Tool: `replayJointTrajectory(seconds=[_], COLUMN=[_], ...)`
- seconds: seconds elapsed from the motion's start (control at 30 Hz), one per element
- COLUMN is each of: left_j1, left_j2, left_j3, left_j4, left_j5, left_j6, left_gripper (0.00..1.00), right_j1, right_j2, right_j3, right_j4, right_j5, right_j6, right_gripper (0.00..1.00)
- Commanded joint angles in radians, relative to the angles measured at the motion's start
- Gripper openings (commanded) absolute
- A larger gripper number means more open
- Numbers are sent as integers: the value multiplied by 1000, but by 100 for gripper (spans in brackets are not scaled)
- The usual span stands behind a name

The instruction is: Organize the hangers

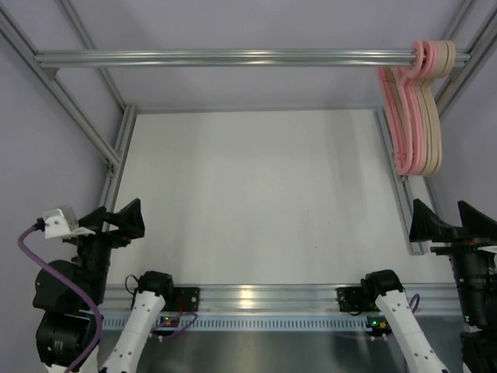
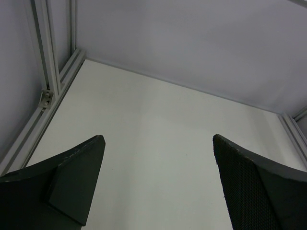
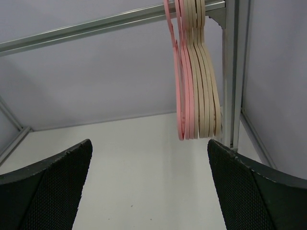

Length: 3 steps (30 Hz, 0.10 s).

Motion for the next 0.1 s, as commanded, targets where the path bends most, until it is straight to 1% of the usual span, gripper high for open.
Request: replayJointTrajectory(seconds=[0.0,0.07], left_j1=[-27,-41], left_j2=[-11,-14], left_j3=[-11,-16], left_j4=[-15,-16], left_j5=[-34,-54], left_j6=[-10,-12], left_gripper=[98,98], right_j1=[15,15], right_j2=[-25,-31], right_j3=[-17,-24], right_j4=[40,40], right_j5=[0,-3], right_j6=[-14,-19], right_gripper=[99,99])
